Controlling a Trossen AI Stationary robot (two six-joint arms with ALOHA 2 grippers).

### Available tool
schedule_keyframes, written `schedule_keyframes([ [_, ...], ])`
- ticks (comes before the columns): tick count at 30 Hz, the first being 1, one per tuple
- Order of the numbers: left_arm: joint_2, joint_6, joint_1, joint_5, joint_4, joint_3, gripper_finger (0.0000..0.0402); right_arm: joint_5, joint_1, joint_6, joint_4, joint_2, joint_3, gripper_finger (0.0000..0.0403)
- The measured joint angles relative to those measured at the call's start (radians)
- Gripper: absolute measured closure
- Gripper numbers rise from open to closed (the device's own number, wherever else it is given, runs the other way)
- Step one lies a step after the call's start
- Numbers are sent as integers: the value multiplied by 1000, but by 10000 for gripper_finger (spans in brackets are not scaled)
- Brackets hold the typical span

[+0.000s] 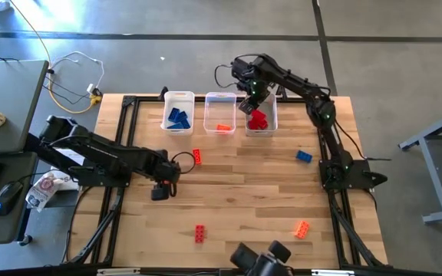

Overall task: Sort & place blocks by color
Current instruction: Put the orange game piece into the transparent bin

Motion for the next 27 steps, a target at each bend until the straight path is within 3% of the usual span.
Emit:
schedule_keyframes([
  [27, 247, 44, 109, 15, 19, -1, 140, 58, 236, 50, 4, -226, 1, 238],
])
